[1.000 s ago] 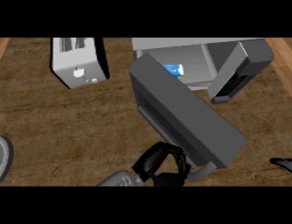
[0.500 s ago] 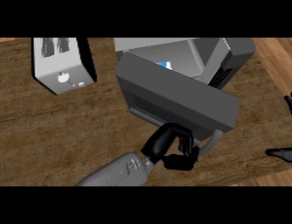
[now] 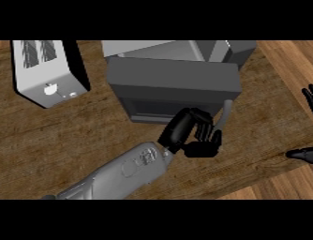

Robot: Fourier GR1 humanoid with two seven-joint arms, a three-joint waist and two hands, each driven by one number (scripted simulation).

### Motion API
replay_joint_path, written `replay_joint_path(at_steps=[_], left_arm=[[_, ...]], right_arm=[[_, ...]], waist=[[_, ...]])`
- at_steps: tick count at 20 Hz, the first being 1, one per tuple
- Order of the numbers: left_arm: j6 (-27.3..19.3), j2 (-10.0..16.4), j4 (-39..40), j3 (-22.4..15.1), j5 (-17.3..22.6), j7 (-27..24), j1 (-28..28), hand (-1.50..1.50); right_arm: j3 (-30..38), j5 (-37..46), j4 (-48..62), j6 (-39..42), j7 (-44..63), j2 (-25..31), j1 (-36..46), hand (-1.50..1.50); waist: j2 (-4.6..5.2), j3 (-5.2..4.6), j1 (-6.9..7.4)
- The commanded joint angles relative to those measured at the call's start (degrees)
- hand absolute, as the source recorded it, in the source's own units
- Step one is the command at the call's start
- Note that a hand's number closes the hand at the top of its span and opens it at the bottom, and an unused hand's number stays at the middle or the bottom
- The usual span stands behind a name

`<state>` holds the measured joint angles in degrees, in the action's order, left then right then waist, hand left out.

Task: Pick up the milk, place it into the microwave and close the microwave

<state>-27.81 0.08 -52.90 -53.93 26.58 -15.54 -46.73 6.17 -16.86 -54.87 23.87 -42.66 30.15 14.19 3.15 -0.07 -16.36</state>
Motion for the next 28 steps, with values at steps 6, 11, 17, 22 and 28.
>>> replay_joint_path(at_steps=[6, 11, 17, 22, 28], left_arm=[[-2.4, -0.1, 4.2, 3.3, 4.7, 0.2, -9.7, 1.5], [-2.9, -0.1, 6.8, 4.3, 6.4, -0.1, -13.4, 1.5], [-3.0, 0.0, 10.1, 5.5, 8.5, 0.0, -16.8, 1.5], [-4.1, 0.0, 11.2, 5.9, 9.6, -0.7, -18.5, 1.5], [-5.1, 0.0, 11.4, 5.8, 11.3, -1.2, -18.7, 1.5]], right_arm=[[-1.0, -3.3, -3.0, 5.9, 0.2, 0.6, 2.8, -1.5], [-1.2, -5.3, -4.0, 7.1, 2.4, 1.4, 5.4, -1.5], [-2.9, -6.3, -6.5, 9.2, 4.4, 2.2, 7.2, -1.5], [-4.3, -8.9, -8.0, 12.6, 6.6, 2.2, 8.1, -1.5], [-7.0, -8.2, -11.1, 14.1, 9.0, 3.4, 9.9, -1.5]], waist=[[1.07, 0.27, -3.81], [2.26, 0.47, -4.8], [2.9, 0.49, -6.22], [2.89, 0.65, -7.11], [3.04, 0.67, -7.53]])
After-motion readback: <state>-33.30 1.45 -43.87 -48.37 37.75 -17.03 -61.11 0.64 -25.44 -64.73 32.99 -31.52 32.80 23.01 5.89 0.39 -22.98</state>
